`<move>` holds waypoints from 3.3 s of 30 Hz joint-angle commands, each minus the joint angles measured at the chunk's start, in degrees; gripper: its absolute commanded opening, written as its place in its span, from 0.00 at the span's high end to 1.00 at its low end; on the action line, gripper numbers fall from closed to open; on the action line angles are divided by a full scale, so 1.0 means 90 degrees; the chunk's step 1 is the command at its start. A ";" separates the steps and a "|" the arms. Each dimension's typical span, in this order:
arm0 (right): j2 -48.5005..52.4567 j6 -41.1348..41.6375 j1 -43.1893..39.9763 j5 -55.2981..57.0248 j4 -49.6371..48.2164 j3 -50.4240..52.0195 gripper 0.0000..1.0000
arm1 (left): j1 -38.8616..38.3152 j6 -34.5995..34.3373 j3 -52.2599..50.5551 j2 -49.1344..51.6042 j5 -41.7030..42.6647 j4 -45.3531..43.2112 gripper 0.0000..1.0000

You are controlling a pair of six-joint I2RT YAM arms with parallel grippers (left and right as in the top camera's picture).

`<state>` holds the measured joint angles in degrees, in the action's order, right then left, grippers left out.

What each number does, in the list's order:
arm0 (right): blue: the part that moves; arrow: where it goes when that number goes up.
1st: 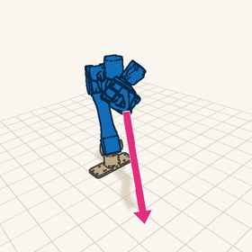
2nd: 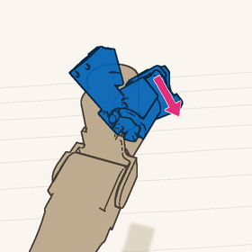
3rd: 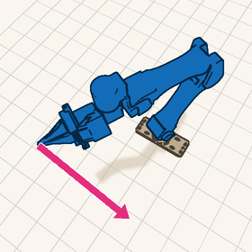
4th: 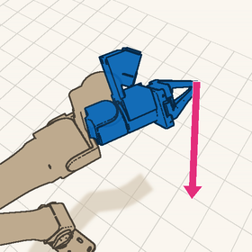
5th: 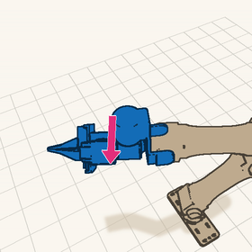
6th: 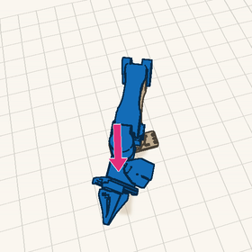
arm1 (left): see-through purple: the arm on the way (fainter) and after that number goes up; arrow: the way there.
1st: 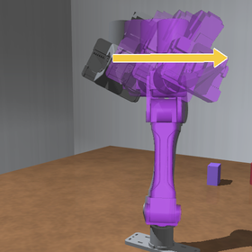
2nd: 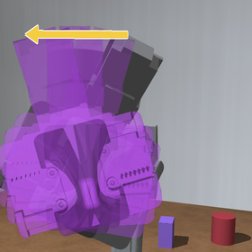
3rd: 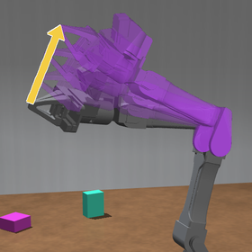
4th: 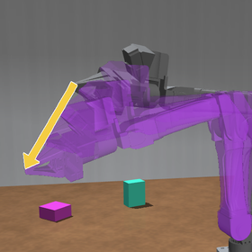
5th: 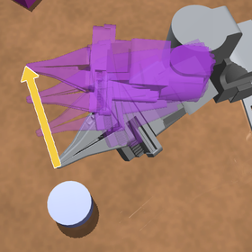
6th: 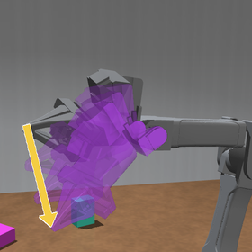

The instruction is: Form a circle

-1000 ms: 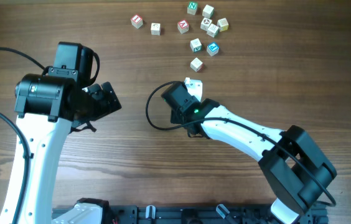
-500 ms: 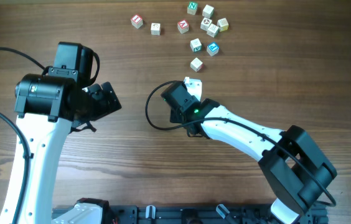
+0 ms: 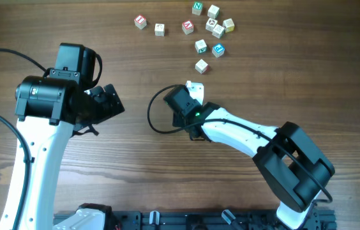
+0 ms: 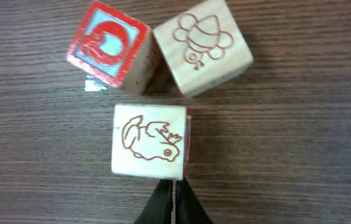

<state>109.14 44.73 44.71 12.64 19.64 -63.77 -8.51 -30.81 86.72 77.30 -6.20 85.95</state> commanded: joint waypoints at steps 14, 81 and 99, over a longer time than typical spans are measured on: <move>0.0126 -0.0151 0.0036 -0.0134 -0.0032 0.0058 0.95 | 0.0000 -0.0107 0.0019 -0.0041 -0.0107 0.0005 0.00; 0.0976 -0.0457 -0.0539 -0.1829 0.0250 -0.2718 0.94 | 0.0000 -0.0107 0.0019 -0.0041 -0.0107 0.0005 0.00; 0.1214 -0.0452 -0.0527 -0.1399 0.0471 -0.2718 0.95 | 0.0000 -0.0107 0.0019 -0.0041 -0.0109 0.0002 0.00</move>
<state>119.04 39.86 39.83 -2.28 23.59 -86.83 -8.51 -30.81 86.74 77.30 -6.20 85.97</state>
